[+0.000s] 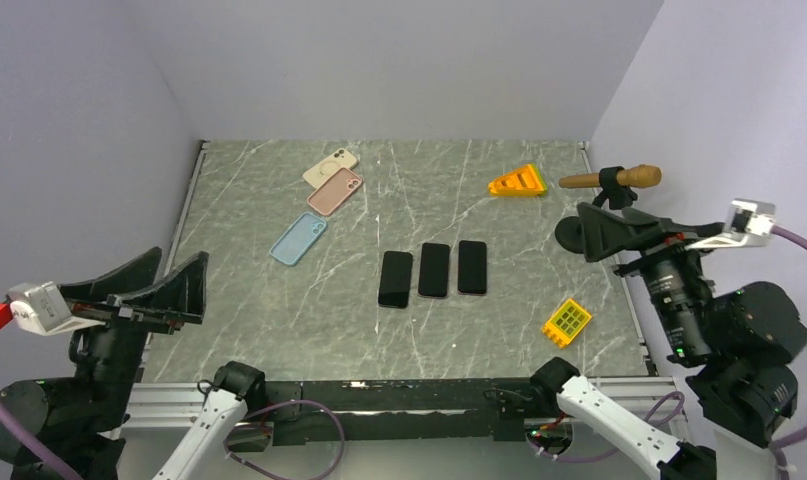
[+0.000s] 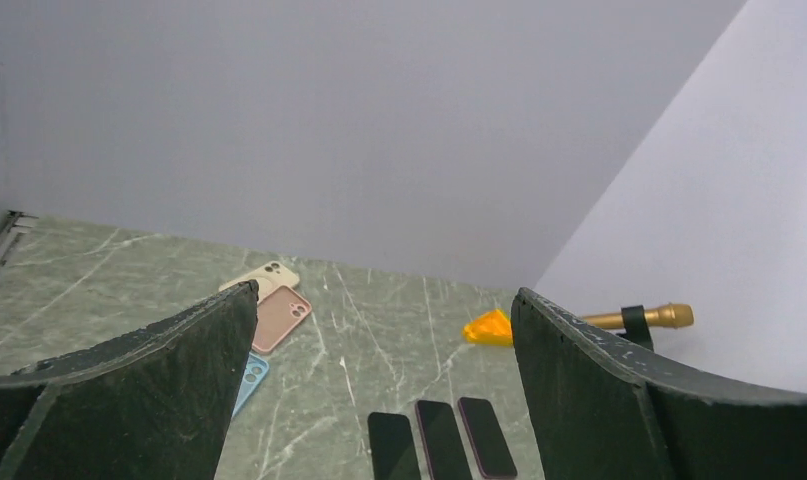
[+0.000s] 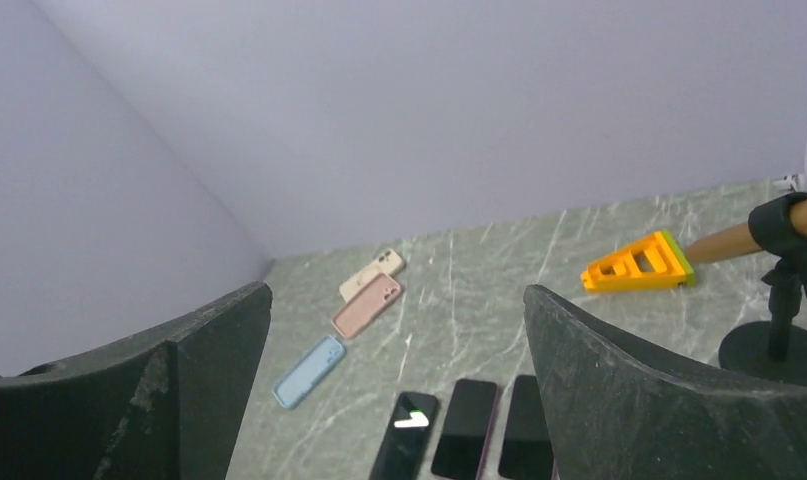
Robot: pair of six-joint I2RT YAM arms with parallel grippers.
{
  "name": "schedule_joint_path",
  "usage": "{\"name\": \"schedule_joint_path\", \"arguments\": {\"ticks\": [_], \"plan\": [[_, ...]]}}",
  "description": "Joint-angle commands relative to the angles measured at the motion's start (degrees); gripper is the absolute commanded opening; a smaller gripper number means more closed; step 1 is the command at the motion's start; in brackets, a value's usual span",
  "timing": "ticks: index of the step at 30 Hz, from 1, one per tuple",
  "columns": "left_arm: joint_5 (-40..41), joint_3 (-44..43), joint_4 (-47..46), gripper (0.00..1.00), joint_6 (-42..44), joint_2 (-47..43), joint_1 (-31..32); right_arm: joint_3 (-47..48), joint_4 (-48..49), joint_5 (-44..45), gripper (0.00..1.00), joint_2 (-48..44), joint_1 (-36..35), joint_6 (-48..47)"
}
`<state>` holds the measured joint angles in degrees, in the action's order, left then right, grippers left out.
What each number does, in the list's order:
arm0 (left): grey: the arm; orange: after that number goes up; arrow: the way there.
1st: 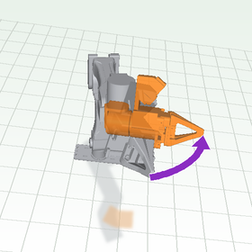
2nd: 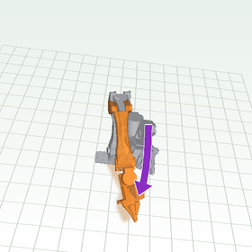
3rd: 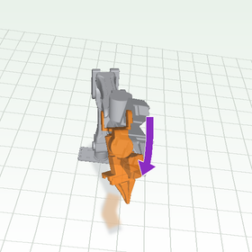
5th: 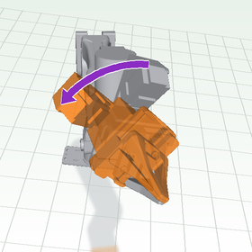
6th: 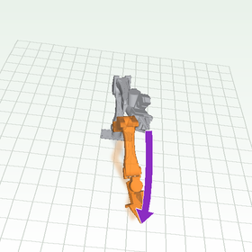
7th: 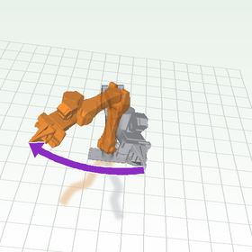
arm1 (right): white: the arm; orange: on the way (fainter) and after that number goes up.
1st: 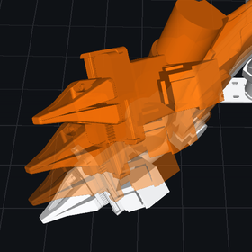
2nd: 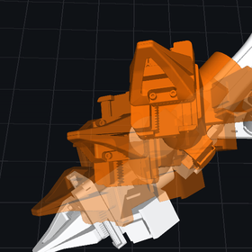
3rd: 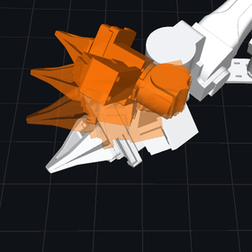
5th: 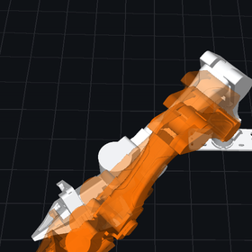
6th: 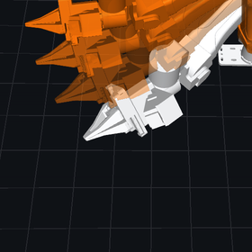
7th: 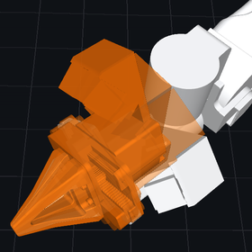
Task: Take the phone out of the phone case
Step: Reset both arms
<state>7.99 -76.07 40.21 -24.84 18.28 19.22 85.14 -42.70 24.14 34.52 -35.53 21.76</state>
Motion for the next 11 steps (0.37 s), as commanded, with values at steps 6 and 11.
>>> {"name": "schedule_joint_path", "arguments": {"ticks": [6, 11], "plan": [[6.71, 0.43, 0.29, 0.99, 1.29, 0.25, 0.13, -4.12, 4.32, 0.89, 1.00, -3.51, 0.18, -0.67], [6.80, 1.01, 0.35, 1.00, 0.85, 0.11, 0.15, -5.75, 1.24, 6.28, 1.00, -1.76, 0.08, 1.57]]}}
